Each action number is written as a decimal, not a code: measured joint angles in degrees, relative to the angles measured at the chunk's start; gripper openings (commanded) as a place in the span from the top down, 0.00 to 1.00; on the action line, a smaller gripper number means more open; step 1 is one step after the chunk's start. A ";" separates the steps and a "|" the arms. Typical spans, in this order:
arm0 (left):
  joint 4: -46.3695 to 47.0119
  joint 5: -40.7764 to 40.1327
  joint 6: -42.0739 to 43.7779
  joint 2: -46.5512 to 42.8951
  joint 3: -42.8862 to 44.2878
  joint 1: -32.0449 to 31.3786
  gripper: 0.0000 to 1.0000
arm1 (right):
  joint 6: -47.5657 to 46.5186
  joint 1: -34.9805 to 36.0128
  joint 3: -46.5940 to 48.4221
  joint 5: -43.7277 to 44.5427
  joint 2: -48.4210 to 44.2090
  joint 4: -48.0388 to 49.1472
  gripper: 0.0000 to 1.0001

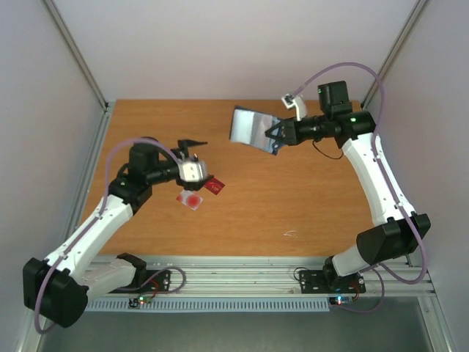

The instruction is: Take the credit cards out of the card holder

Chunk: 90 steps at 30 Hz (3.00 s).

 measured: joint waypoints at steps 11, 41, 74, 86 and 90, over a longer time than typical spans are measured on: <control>14.80 9.75 -80.94 -4.59 -3.98 5.01 0.01 | -9.42 15.78 5.44 -4.72 2.21 -12.11 0.98; 21.70 16.06 -92.00 -4.66 -3.87 -0.35 1.00 | -4.28 20.94 -0.59 0.74 -0.63 -0.63 0.79; 25.64 15.76 -93.07 -5.53 -2.62 -0.83 1.00 | 0.81 13.03 -5.44 -8.83 -4.72 7.74 0.25; 25.59 15.85 -93.04 -5.53 -2.62 -0.83 1.00 | 3.17 15.28 -5.73 -6.29 -3.30 10.62 0.36; 25.59 15.47 -93.02 -5.53 -2.62 -0.87 1.00 | 3.41 17.97 -5.51 -5.66 -1.70 10.67 0.42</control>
